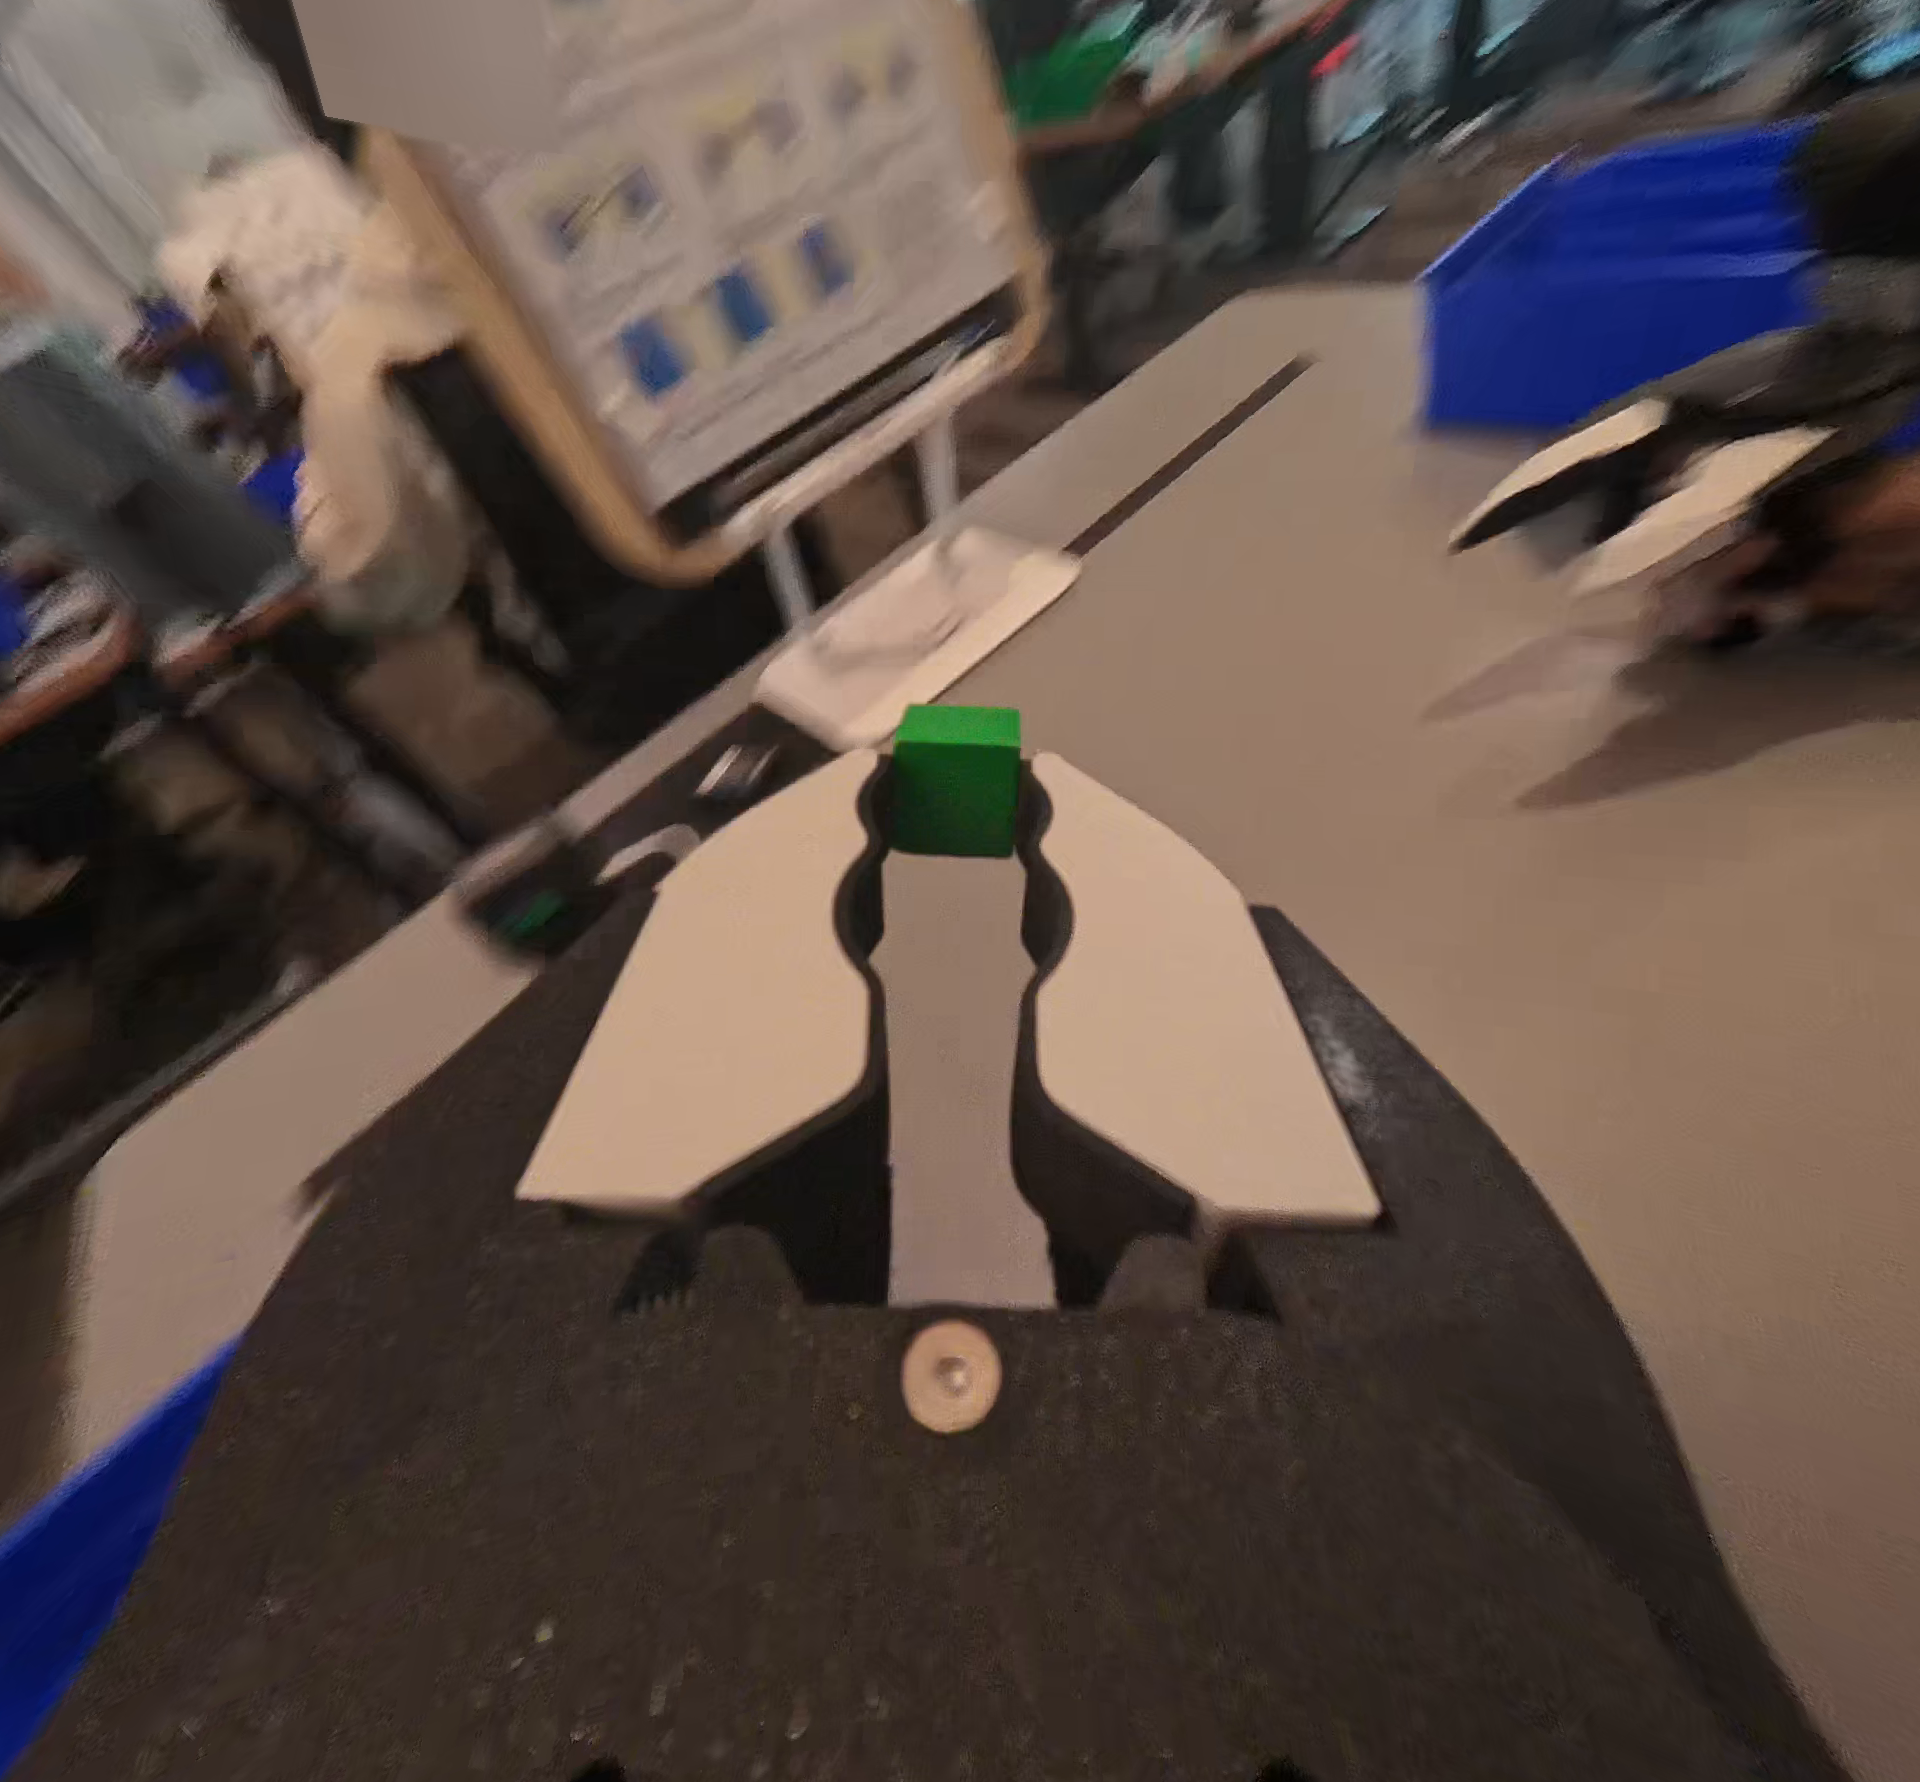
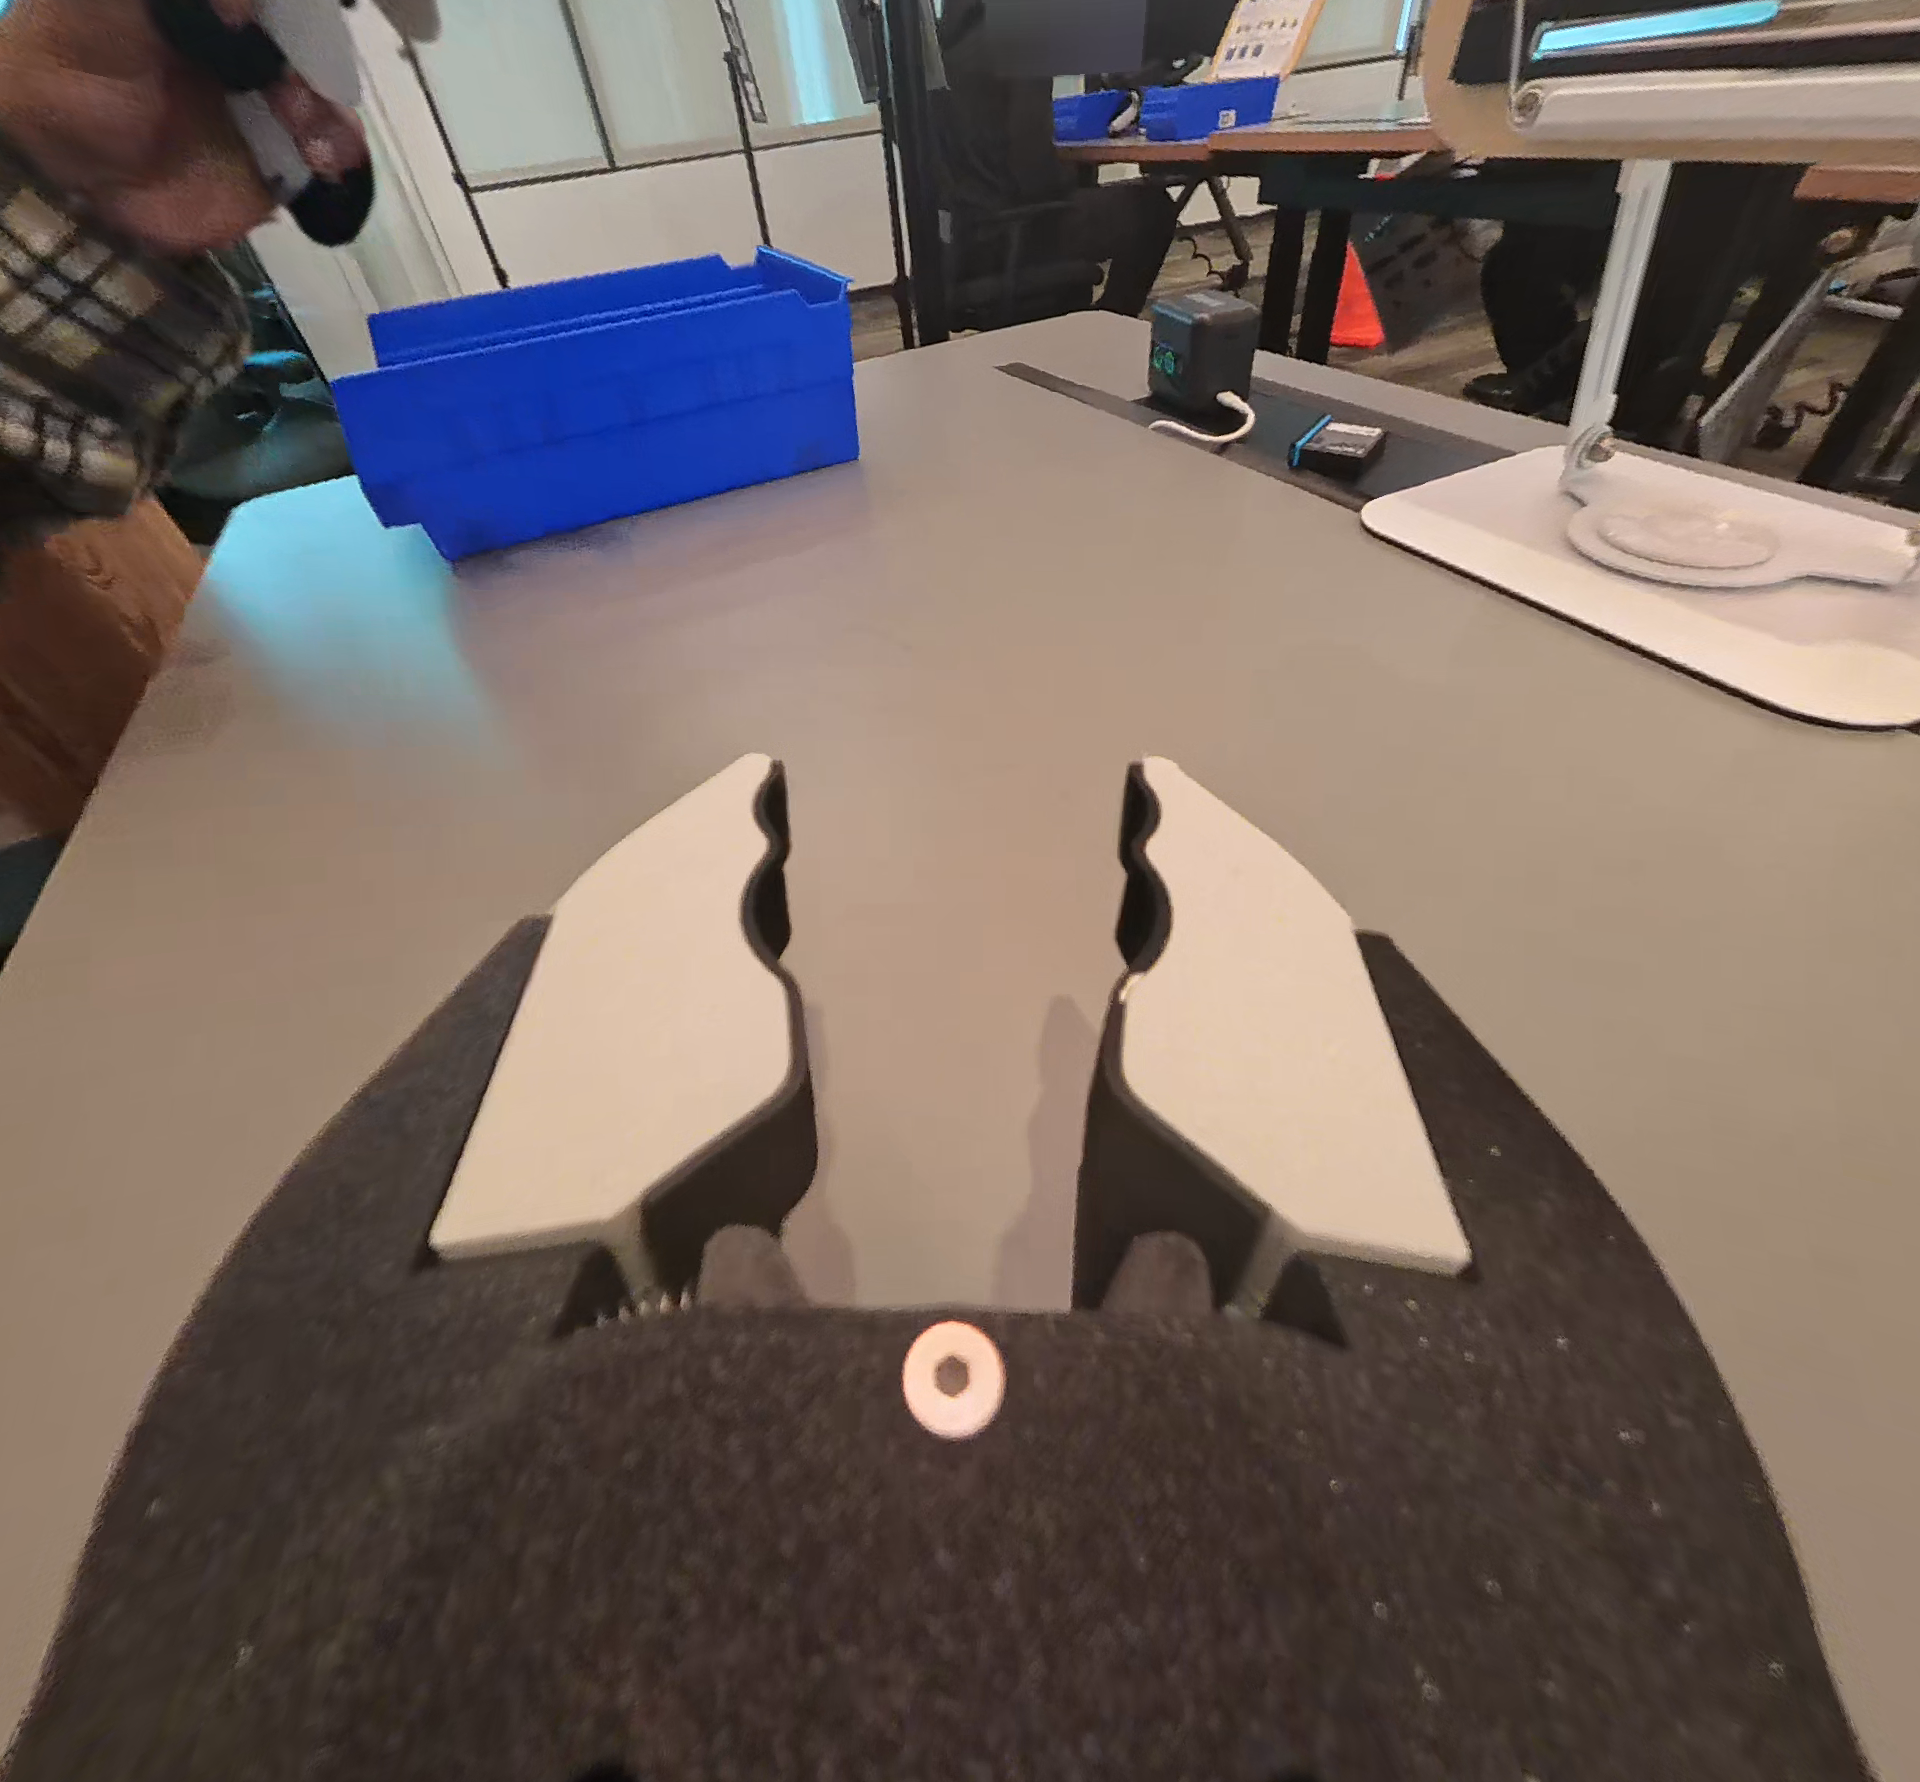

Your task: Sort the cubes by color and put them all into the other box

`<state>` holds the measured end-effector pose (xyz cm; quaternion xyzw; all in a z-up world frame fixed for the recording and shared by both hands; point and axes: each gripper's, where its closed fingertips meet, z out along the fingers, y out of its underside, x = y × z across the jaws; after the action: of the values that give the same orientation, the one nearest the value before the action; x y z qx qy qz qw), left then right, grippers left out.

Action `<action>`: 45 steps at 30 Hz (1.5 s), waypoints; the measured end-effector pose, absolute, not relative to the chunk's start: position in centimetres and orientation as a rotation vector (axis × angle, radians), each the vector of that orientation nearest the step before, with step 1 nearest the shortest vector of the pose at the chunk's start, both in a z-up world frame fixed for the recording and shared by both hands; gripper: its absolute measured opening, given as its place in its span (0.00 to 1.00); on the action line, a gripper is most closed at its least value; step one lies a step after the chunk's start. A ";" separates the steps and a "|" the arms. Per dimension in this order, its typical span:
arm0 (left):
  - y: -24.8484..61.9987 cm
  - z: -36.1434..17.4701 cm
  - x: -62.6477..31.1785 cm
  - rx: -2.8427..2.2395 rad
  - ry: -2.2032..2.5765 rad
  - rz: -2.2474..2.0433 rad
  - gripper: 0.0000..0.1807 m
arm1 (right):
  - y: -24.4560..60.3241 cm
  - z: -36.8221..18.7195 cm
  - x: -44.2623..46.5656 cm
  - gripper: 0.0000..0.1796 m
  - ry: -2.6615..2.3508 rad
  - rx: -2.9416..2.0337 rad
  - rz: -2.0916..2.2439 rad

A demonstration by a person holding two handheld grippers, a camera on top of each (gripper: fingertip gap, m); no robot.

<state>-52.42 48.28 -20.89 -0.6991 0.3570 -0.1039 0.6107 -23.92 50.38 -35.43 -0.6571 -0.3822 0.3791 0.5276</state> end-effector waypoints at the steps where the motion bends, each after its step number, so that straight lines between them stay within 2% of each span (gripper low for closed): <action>1: 48.0 -20.8 -49.0 -1.531 0.869 -0.320 0.12 | 50.3 -35.3 -24.0 0.35 -0.904 -1.578 0.898; 6: 46.6 -23.0 -36.8 -1.184 1.034 -0.649 0.12 | 47.7 -32.4 -25.5 0.35 -0.833 -1.621 1.138; 10: 45.7 -26.2 -32.3 -1.070 1.103 -0.795 0.12 | 45.0 -29.8 -27.1 0.37 -0.583 -1.740 1.788; 13: 44.4 -27.2 -31.0 -1.022 1.160 -0.801 0.12 | 44.7 -28.4 -27.9 0.30 -0.291 -1.723 2.280; 17: 43.6 -27.7 -31.2 -0.996 1.156 -0.781 0.12 | 44.4 -29.5 -30.2 0.27 -0.252 -1.762 2.369; 23: 43.5 -28.0 -31.2 -0.996 1.179 -0.696 0.12 | 42.8 -28.2 -33.1 0.23 -0.371 -1.749 2.429; 25: 43.5 -28.0 -31.2 -0.997 1.185 -0.681 0.12 | 42.4 -27.7 -33.5 0.19 -0.400 -1.736 2.437; 26: 43.4 -28.0 -31.2 -0.996 1.188 -0.681 0.12 | 42.3 -27.6 -33.6 0.14 -0.416 -1.741 2.422; 30: 43.4 -28.2 -31.0 -1.015 1.188 -0.695 0.12 | 42.5 -28.0 -33.4 0.13 -0.478 -1.797 2.299; 35: 43.9 -28.6 -30.4 -1.094 1.146 -0.734 0.35 | 43.4 -27.4 -30.0 0.12 -0.546 -1.878 1.992; 38: 44.2 -29.3 -30.0 -1.148 1.140 -0.741 0.42 | 45.1 -26.8 -25.0 0.12 -0.545 -1.974 1.695; 41: 44.4 -30.2 -29.6 -1.187 1.149 -0.725 0.43 | 48.5 -25.9 -17.4 0.12 -0.489 -2.087 1.316; 45: 44.3 -31.0 -29.2 -1.203 1.182 -0.670 0.39 | 54.5 -25.3 -3.6 0.12 -0.379 -2.268 0.625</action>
<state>-29.18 44.30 -31.05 -0.5222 0.5131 -0.2907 0.6161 -3.61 54.51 -25.30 -0.8841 -0.1478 0.2435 0.3706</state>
